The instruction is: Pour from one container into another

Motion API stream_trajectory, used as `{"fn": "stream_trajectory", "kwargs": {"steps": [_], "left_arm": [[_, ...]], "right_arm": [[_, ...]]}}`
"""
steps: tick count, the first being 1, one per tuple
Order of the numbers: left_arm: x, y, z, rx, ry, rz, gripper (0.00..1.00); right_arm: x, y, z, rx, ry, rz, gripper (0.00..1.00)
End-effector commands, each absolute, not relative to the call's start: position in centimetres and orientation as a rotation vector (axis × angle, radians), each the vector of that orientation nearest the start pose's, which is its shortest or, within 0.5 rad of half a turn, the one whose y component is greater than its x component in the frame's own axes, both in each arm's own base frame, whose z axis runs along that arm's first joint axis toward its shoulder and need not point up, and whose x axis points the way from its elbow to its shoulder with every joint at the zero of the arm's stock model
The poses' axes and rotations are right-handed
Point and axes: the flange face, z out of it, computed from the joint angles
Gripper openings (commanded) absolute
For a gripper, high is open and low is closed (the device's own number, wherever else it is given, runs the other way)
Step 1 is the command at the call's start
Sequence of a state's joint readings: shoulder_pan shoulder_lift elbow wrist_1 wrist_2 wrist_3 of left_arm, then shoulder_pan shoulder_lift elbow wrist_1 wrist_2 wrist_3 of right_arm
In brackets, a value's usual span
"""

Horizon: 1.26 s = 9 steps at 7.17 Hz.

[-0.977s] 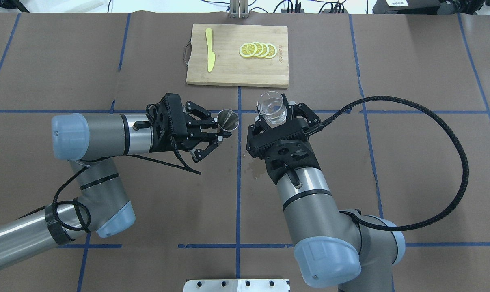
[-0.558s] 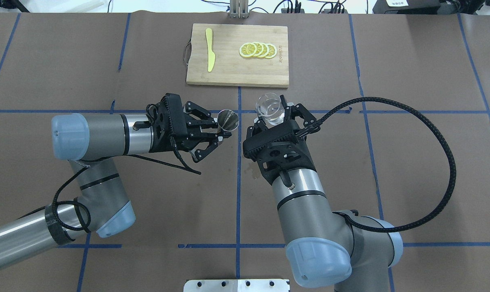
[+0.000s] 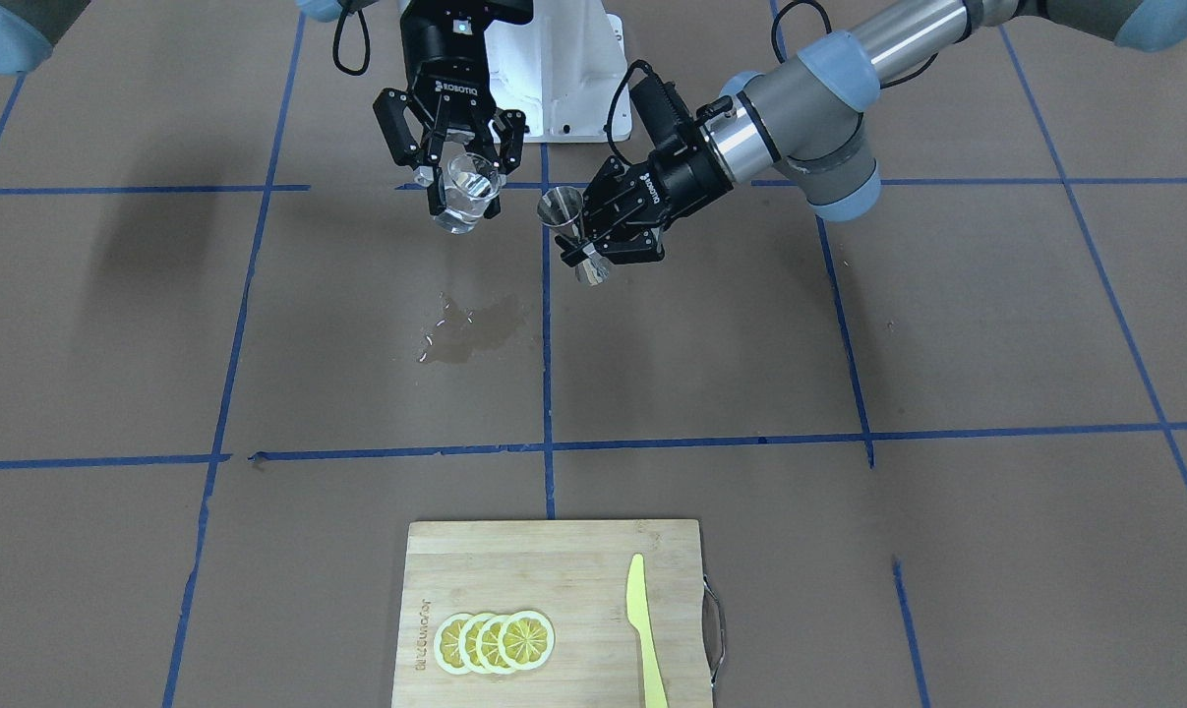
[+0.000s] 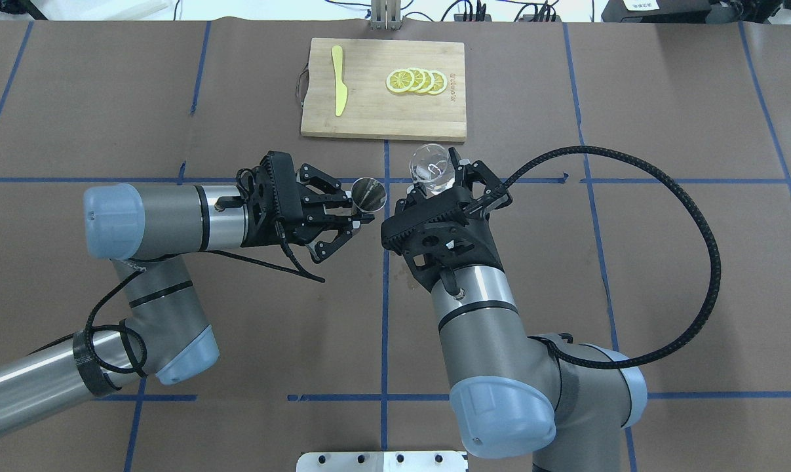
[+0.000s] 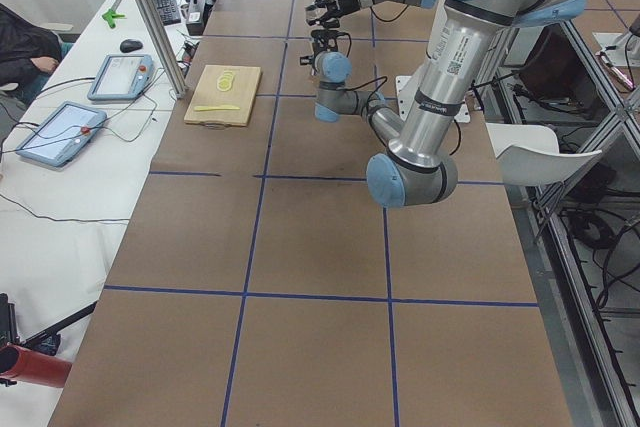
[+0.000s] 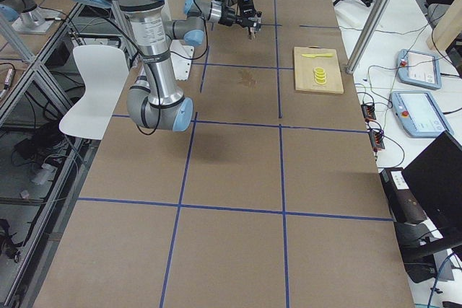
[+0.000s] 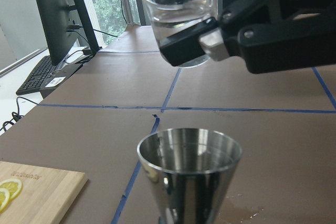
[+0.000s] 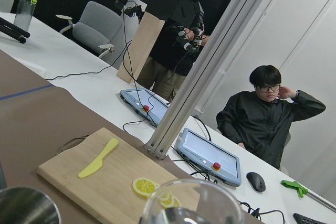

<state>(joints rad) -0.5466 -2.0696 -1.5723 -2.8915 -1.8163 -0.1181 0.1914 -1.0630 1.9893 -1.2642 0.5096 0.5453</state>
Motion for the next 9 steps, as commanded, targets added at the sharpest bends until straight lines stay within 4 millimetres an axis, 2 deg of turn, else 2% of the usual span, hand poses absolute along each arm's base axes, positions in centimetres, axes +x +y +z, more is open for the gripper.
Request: {"fn": "stream_trajectory", "kwargs": {"steps": [1, 4, 7, 9], "left_arm": [[47.0, -41.3, 22.7, 1.493, 1.175, 0.853, 0.00], [47.1, -41.3, 22.6, 1.494, 1.177, 0.854, 0.00], [47.1, -41.2, 22.5, 1.493, 1.180, 0.854, 0.00], [47.3, -41.0, 22.5, 1.491, 1.184, 0.857, 0.00]], "right_arm": [[-47.1, -31.7, 14.4, 1.356, -0.365, -0.049, 0.00], [-48.8, -32.1, 11.5, 1.356, -0.323, -0.091, 0.00], [-49.6, -32.2, 11.7, 1.351, -0.306, -0.104, 0.00], [-49.9, -32.5, 10.6, 1.338, -0.261, -0.133, 0.00]]}}
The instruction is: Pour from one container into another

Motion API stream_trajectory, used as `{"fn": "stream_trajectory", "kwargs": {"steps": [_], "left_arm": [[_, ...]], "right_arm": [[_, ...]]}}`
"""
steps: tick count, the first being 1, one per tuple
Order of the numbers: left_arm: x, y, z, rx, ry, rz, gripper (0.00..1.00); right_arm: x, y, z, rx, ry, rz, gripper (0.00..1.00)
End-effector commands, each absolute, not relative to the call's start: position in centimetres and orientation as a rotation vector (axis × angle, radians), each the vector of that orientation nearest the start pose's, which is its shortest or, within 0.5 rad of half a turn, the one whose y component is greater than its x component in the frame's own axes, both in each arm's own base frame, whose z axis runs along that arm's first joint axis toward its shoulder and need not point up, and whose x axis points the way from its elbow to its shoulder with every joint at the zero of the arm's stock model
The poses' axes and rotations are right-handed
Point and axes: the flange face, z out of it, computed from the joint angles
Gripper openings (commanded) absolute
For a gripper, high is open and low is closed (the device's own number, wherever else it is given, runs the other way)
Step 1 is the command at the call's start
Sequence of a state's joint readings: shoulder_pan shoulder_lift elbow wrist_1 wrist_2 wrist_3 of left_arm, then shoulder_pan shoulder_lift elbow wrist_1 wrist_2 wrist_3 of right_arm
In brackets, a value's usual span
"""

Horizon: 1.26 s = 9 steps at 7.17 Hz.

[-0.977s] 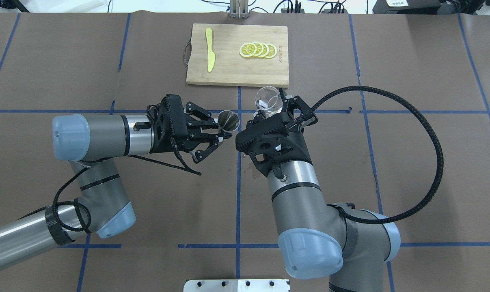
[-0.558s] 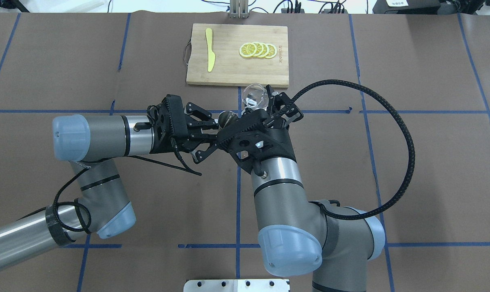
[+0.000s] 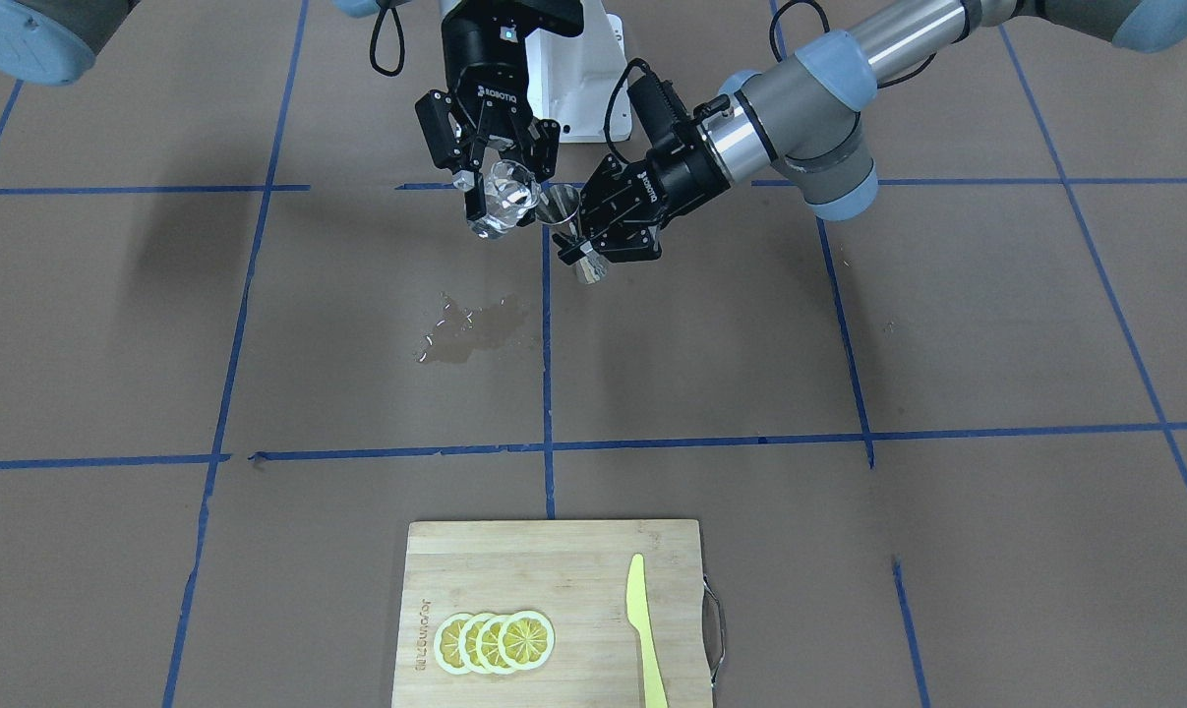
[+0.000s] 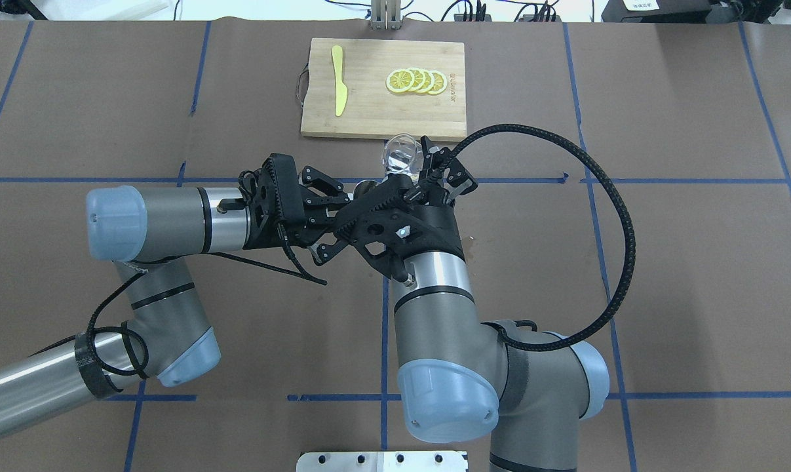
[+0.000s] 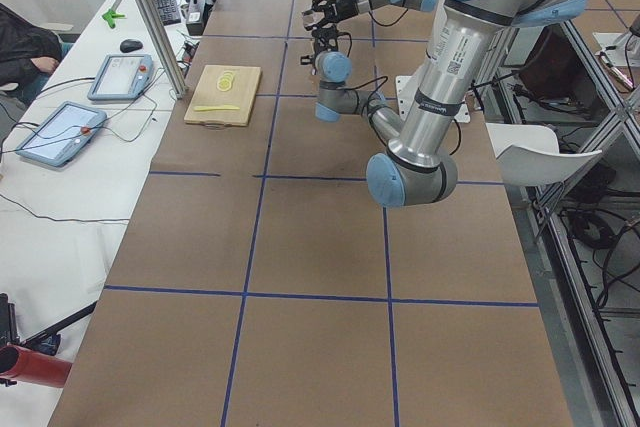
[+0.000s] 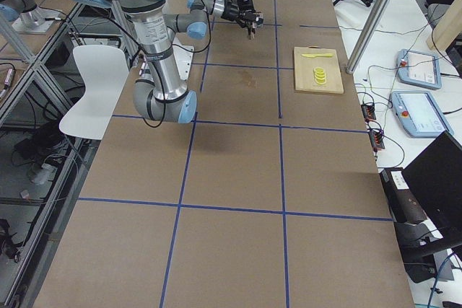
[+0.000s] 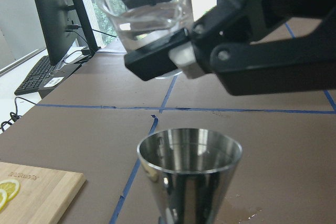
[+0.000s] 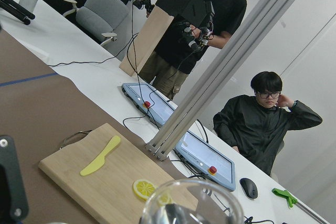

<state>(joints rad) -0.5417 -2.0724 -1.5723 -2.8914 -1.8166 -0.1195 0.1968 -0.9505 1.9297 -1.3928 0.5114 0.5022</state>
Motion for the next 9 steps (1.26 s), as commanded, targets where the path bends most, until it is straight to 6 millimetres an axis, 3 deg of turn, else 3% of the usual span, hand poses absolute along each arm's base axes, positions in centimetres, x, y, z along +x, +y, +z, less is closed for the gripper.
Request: {"fn": "stream_trajectory", "kwargs": {"steps": [1, 9], "left_arm": [[47.2, -41.1, 22.5, 1.492, 1.183, 0.856, 0.00], [47.4, -41.0, 22.3, 1.493, 1.187, 0.857, 0.00]], "right_arm": [[-50.1, -32.5, 10.9, 1.335, -0.237, -0.153, 0.00], [-51.1, -32.8, 10.6, 1.357, -0.106, -0.247, 0.00]]}}
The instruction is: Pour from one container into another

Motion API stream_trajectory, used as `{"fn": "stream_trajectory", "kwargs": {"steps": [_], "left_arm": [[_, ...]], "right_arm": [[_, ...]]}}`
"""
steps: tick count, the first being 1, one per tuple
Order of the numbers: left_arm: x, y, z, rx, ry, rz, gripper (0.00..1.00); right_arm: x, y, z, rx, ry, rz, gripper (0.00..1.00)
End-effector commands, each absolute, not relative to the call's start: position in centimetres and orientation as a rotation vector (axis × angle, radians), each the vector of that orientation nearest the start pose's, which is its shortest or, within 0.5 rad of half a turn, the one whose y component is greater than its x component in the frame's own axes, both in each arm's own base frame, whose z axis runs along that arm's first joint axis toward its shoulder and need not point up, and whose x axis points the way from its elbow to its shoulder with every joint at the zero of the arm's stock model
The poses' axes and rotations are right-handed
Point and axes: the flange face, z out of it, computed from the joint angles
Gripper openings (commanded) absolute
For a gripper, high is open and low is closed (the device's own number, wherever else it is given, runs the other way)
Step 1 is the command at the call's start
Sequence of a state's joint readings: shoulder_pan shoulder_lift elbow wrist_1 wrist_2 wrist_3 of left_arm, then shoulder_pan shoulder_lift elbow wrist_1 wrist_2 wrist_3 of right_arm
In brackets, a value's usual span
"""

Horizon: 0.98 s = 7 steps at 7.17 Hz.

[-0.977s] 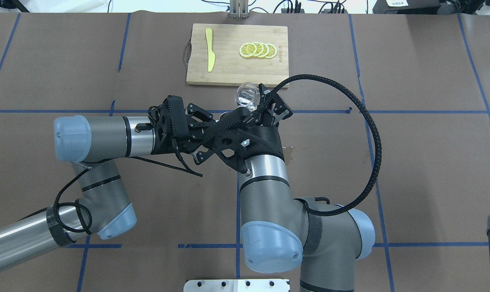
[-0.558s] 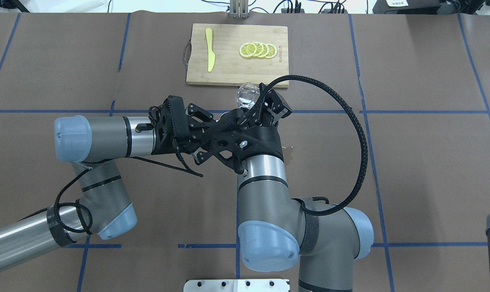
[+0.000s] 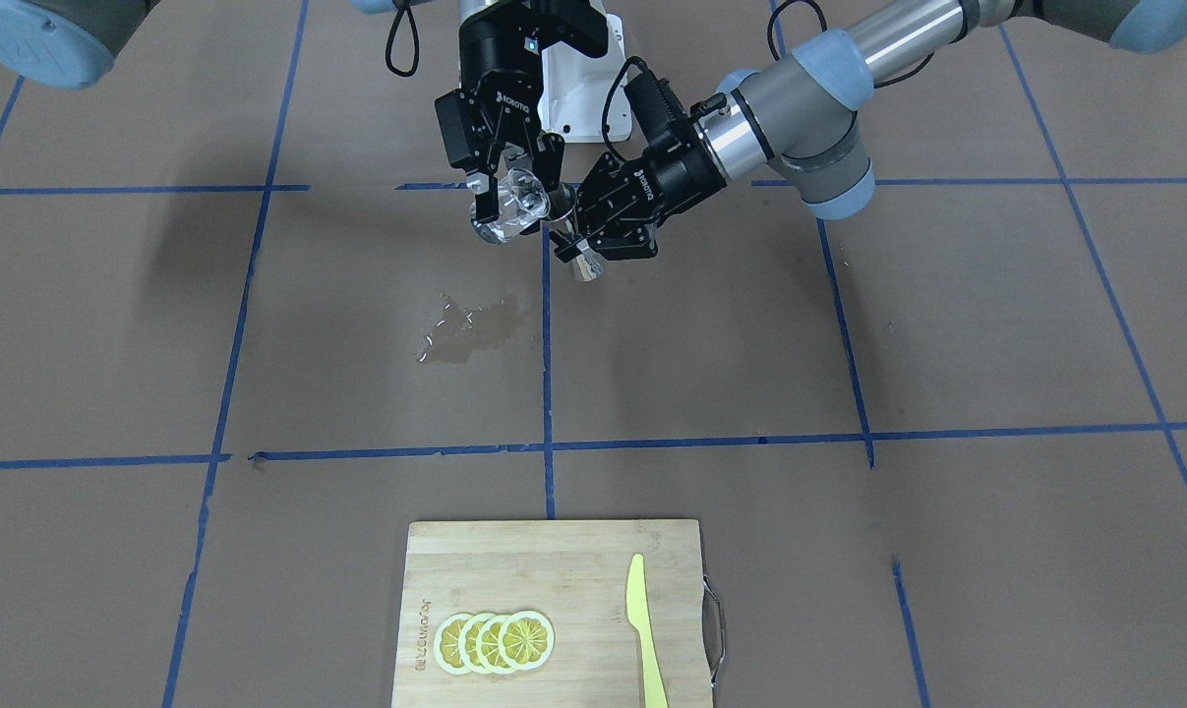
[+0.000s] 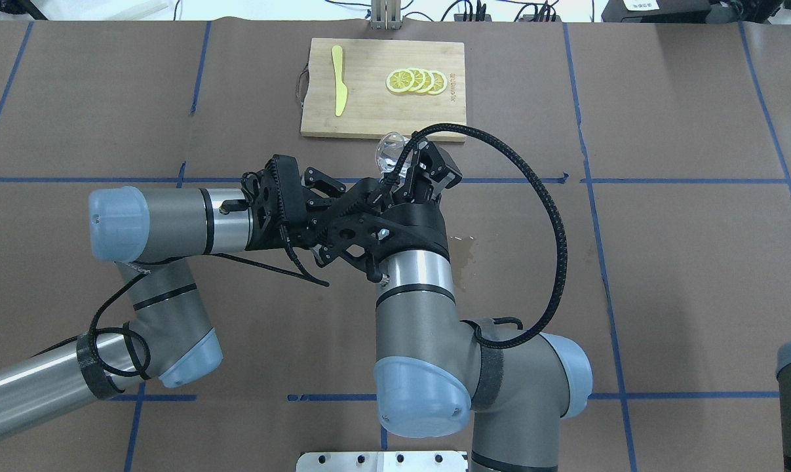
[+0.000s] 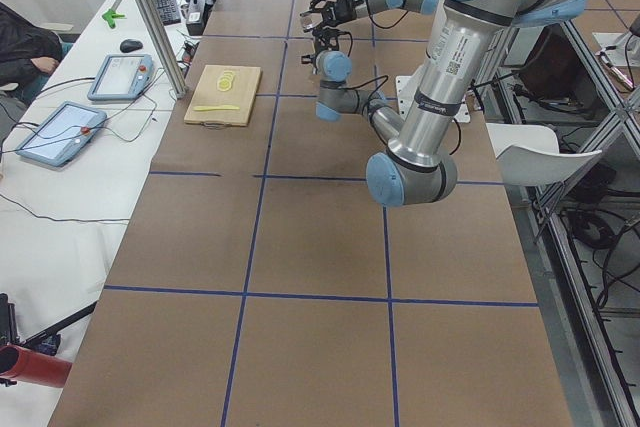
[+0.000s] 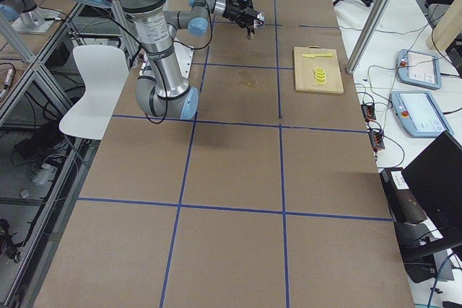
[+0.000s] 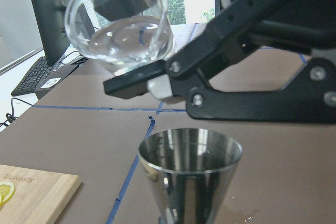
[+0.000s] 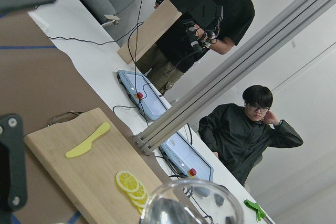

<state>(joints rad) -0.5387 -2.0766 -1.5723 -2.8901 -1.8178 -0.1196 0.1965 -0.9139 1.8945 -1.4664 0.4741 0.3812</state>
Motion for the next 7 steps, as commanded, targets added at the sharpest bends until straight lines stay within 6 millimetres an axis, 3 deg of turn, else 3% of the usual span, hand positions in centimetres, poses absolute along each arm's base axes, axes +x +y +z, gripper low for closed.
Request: {"fn": "stream_trajectory", "kwargs": {"steps": [1, 7], "left_arm": [[47.38, -40.99, 22.26, 1.493, 1.187, 0.857, 0.00], [47.31, -41.08, 22.46, 1.478, 1.194, 0.844, 0.00]], "right_arm": [[-50.96, -32.85, 10.56, 1.366, -0.071, -0.269, 0.00], [-50.82, -32.24, 10.76, 1.377, -0.060, -0.262, 0.00]]}}
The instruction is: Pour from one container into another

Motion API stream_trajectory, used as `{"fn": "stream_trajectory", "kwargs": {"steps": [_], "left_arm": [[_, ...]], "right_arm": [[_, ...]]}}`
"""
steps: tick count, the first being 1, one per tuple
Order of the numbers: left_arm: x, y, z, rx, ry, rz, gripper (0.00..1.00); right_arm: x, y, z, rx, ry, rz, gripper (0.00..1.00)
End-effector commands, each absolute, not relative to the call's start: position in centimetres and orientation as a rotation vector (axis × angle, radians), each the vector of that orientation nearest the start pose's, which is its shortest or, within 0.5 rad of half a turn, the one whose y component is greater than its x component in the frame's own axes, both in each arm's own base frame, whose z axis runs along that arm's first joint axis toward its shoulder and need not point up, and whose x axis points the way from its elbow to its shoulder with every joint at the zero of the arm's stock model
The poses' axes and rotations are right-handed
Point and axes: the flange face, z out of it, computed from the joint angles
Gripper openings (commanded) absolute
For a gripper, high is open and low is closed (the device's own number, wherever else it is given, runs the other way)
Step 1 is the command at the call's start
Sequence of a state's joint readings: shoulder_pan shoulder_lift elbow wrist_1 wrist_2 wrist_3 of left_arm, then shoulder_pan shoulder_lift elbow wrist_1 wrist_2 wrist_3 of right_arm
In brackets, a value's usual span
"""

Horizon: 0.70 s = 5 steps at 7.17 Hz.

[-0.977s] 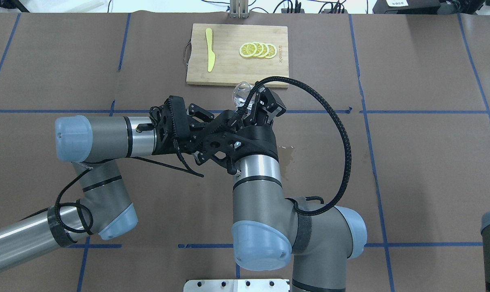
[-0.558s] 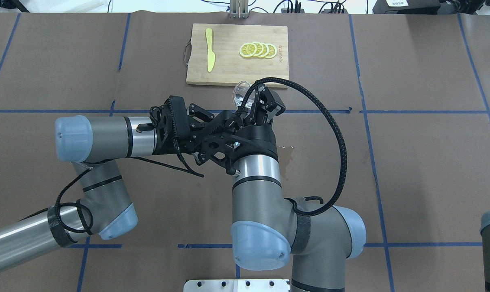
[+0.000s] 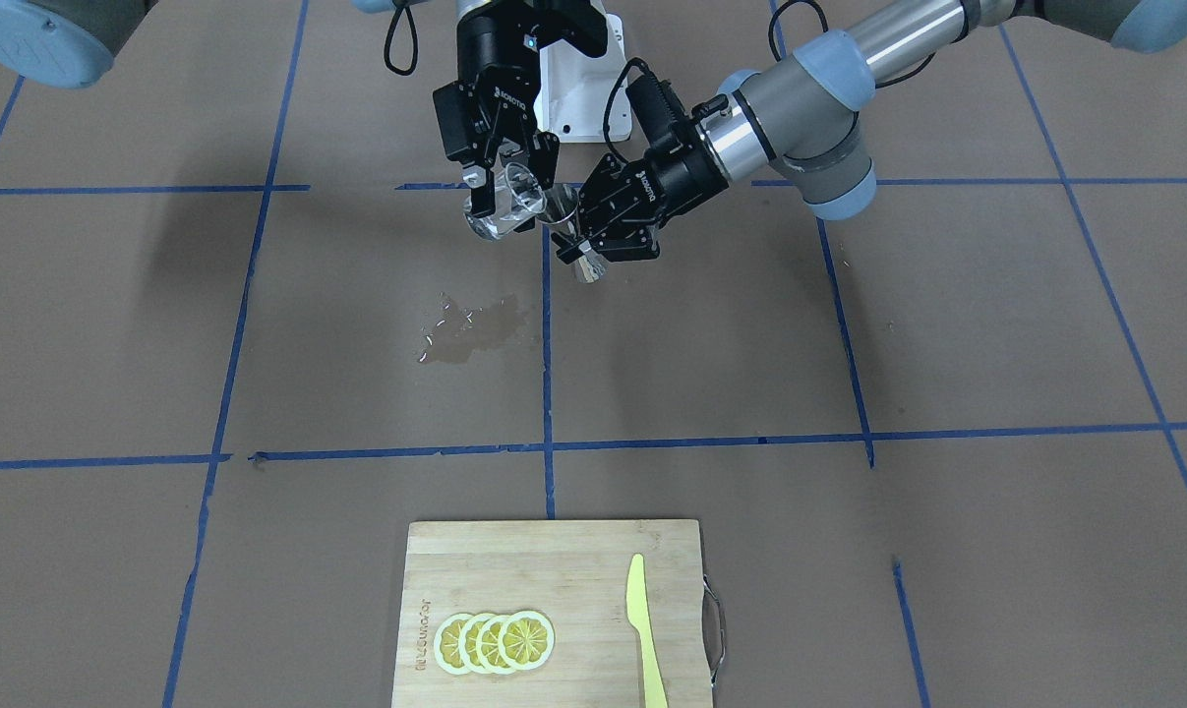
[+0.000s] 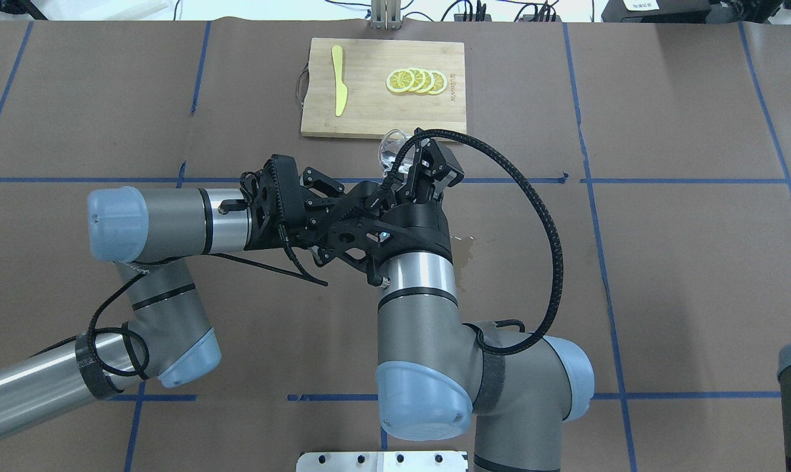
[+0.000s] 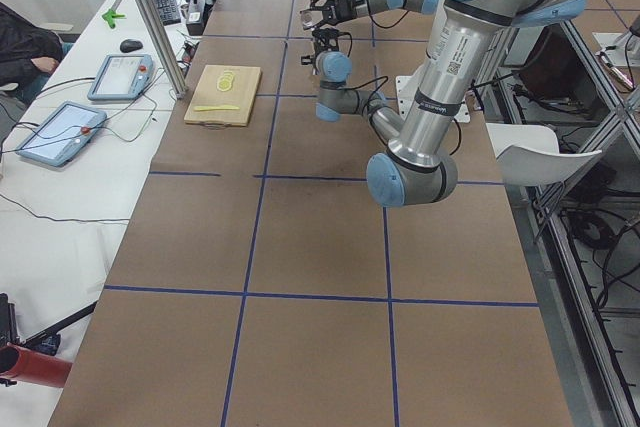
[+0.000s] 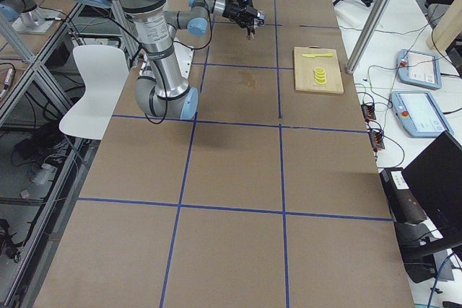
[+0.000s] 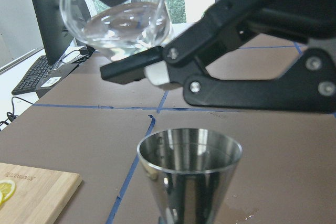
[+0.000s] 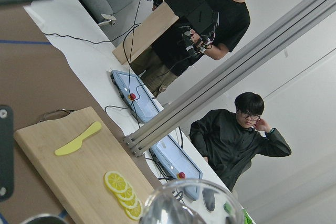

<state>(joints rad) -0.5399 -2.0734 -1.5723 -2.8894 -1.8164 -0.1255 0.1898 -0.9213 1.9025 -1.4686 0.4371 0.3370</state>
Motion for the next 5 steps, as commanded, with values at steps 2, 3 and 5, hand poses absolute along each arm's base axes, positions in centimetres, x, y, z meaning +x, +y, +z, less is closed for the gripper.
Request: {"fn": "stream_trajectory", "kwargs": {"steps": [2, 3, 5], "left_arm": [[47.15, -41.31, 22.37, 1.462, 1.206, 0.824, 0.00], [47.15, -41.42, 22.12, 1.446, 1.221, 0.806, 0.00], [47.21, -41.46, 22.06, 1.446, 1.216, 0.810, 0.00]], "right_arm": [[-50.92, -32.08, 10.84, 1.378, -0.060, -0.265, 0.00], [-50.92, -32.08, 10.84, 1.378, -0.058, -0.266, 0.00], [-51.20, -32.05, 10.86, 1.376, -0.055, -0.272, 0.00]]}}
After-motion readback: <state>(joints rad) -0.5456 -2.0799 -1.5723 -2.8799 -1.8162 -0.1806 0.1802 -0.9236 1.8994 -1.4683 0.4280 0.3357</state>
